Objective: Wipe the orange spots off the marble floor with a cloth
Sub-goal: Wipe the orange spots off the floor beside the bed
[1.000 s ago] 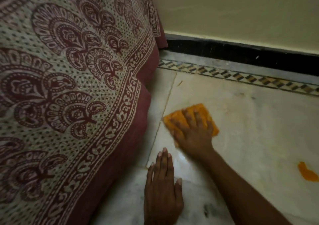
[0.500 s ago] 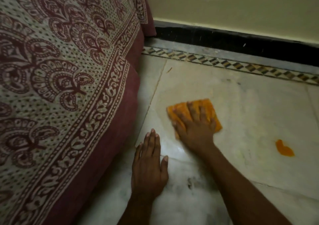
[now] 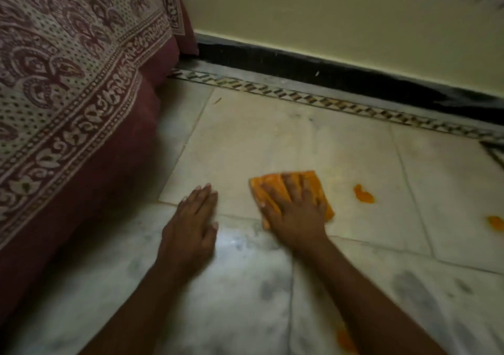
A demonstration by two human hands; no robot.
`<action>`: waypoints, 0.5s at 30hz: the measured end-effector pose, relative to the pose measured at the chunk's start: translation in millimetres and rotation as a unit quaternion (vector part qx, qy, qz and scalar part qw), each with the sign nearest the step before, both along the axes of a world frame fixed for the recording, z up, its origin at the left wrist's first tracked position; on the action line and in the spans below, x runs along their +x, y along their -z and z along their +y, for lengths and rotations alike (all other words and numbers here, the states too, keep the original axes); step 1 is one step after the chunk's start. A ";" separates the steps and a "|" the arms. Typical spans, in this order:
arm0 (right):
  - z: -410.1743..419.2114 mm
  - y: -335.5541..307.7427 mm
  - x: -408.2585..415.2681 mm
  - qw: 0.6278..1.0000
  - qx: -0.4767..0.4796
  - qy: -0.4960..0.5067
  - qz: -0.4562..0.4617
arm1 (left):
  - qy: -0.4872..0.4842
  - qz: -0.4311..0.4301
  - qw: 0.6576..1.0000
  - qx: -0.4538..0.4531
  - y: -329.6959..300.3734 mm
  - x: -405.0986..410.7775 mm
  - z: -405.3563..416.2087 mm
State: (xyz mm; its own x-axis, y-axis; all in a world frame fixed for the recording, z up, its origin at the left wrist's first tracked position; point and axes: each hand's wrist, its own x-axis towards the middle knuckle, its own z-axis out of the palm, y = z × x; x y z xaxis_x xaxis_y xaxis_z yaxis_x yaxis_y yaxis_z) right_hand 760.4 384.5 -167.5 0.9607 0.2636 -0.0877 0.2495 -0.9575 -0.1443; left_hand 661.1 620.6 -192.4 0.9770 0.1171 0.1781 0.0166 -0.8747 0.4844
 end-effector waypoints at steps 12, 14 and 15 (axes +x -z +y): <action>-55.2 0.9 52.3 0.999 0.008 0.046 -0.018 | -0.001 0.053 0.995 0.086 -2.0 58.2 -125.4; -91.4 1.4 6.0 0.998 0.017 0.036 -0.042 | -0.003 0.048 0.995 0.093 0.3 60.4 -124.7; -107.9 0.7 1.7 0.997 0.015 0.066 -0.028 | -0.007 0.048 0.994 0.096 0.0 63.2 -123.9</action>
State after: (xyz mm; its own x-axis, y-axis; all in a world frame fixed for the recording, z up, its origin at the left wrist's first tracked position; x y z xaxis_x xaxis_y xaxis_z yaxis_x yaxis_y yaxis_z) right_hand 762.1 276.6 -168.2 0.9903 0.1363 -0.0262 0.1303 -0.9781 -0.1622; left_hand 724.4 496.7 -192.4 0.9892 0.1033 0.1037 0.0673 -0.9502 0.3044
